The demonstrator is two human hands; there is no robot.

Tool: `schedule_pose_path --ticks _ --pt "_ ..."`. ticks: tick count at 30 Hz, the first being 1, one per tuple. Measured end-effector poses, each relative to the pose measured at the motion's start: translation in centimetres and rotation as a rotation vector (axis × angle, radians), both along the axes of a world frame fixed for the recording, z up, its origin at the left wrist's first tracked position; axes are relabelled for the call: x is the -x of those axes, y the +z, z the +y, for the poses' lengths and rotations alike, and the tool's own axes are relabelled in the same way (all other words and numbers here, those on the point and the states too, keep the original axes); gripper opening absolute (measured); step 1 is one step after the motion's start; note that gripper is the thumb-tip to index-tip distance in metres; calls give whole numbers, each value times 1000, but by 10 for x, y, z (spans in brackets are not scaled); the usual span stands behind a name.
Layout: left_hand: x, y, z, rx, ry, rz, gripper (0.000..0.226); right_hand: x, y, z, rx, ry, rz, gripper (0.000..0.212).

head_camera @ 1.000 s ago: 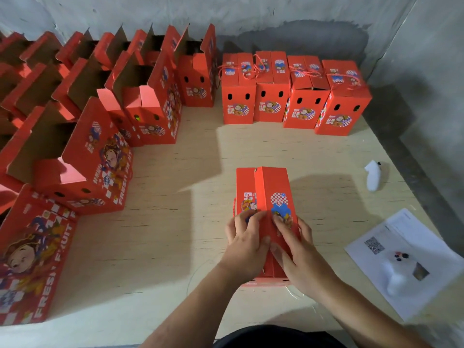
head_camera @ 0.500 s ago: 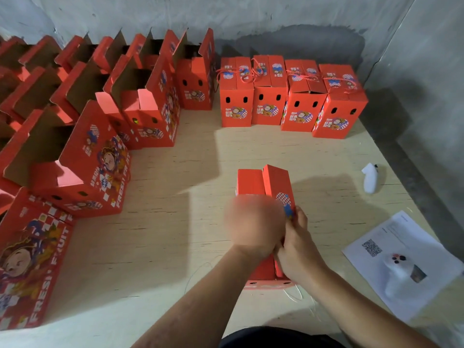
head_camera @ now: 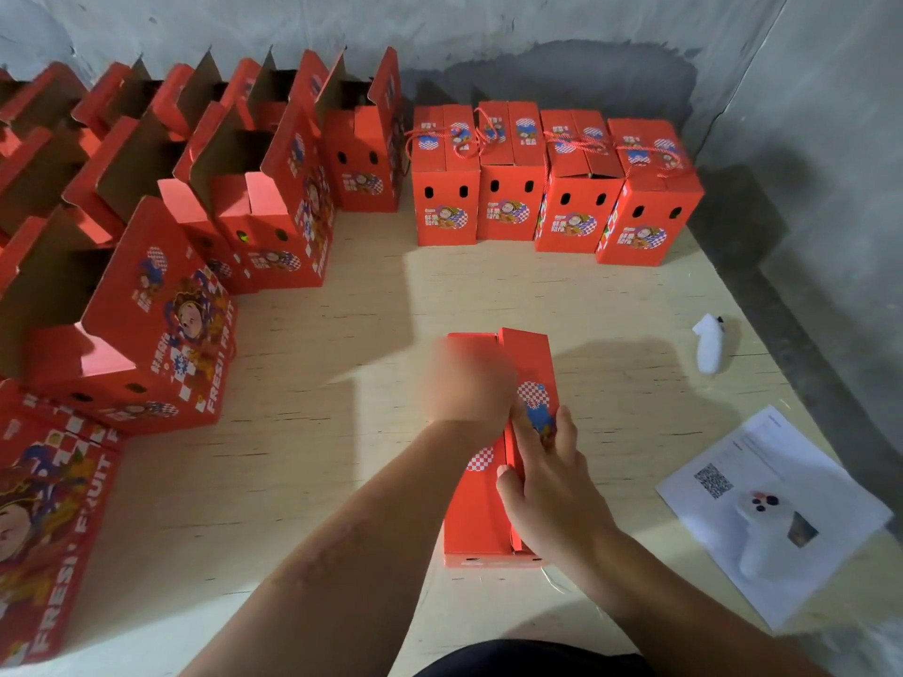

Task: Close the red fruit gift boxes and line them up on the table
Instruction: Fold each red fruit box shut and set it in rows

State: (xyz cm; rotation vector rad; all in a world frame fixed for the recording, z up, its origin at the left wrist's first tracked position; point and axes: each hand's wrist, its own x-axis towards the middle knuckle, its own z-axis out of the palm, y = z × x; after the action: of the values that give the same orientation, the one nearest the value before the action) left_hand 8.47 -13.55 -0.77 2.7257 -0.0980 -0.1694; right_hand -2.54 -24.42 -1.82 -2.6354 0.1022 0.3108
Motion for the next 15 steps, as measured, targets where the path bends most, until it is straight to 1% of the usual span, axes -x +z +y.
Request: schedule_pose_path --ticks 2,4,6,10,12,13,14,15 --pt "-4 -5 2 -8 -7 19 35 1 -3 -2 45 8 11 73" --pt "-2 -13 0 -10 6 91 51 2 -8 -5 80 30 3 72" --pt "-1 -24 -2 -76 3 95 63 2 -13 -6 128 49 -21 70" --pt "-7 -37 0 -141 -21 17 58 7 -18 -3 201 73 -130 74" --pt "-7 -39 -1 -172 -20 -1 62 14 -18 -7 177 102 -157 76" --pt "-6 -40 0 -155 -23 -17 64 17 -20 -10 162 118 -165 77" --pt "-5 -39 2 -93 -19 -33 67 22 -22 -15 152 129 -169 77" --pt "-2 -38 6 24 -1 -62 68 26 -23 -19 125 136 -155 77"
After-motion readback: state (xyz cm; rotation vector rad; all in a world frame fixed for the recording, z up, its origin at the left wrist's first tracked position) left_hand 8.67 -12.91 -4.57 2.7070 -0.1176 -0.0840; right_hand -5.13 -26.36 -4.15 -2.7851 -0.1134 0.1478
